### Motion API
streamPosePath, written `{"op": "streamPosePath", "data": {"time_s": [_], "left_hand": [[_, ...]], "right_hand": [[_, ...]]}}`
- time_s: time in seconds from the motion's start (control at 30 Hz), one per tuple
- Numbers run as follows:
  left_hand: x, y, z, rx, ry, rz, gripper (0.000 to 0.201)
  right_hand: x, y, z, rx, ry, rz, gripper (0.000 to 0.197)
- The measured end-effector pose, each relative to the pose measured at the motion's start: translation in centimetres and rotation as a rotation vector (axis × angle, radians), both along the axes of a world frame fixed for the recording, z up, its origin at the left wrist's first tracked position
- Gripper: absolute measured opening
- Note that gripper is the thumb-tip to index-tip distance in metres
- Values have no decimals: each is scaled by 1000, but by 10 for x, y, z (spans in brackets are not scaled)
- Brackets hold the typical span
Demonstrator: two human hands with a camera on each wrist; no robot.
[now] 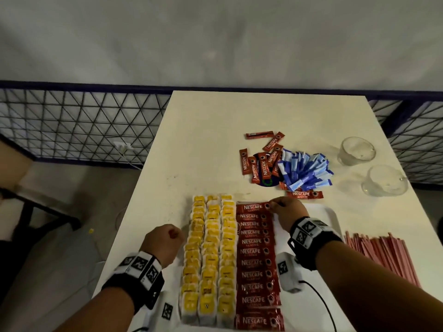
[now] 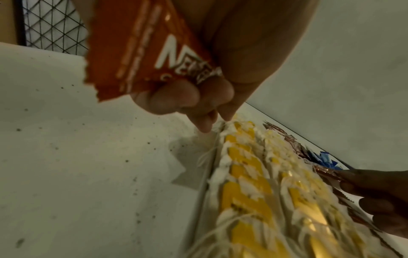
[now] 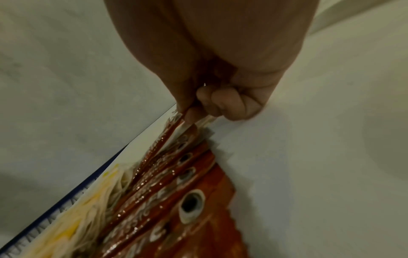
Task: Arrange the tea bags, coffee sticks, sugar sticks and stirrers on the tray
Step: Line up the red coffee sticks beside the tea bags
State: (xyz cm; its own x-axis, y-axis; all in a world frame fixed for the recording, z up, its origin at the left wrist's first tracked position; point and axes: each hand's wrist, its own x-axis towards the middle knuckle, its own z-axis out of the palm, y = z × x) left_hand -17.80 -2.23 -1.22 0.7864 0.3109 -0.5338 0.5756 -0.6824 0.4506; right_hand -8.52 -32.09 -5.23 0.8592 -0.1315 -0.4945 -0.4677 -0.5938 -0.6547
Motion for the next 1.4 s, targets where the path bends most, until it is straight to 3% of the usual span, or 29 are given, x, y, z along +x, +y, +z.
{"op": "streamPosePath", "data": {"time_s": [0.3,0.67,0.8,0.87,0.93,1.07,1.17,1.4], "left_hand": [[7,-5,-2,-35,22,15,11],[9,-4,-1,-70,21,11,14],[9,0,7,-71,-1,20,33],[8,1,15,-214,-84,125,46],[9,-4,26,-548,-136,300,60],[18,-32,53,-1083,-83,490,87],[25,-53,69,-1191,-3,441,95],[28,-72,84,-1107,17,209,91]], "right_hand": [[9,15,9,-278,31,29,28],[5,15,12,-327,96,44,30],[4,13,15,-345,80,3,40],[1,14,25,-321,-15,-22,42],[-3,25,40,-157,-161,35,33],[-22,72,91,159,-246,451,25],[-32,94,111,188,-290,661,29],[-36,81,122,227,-311,568,19]]}}
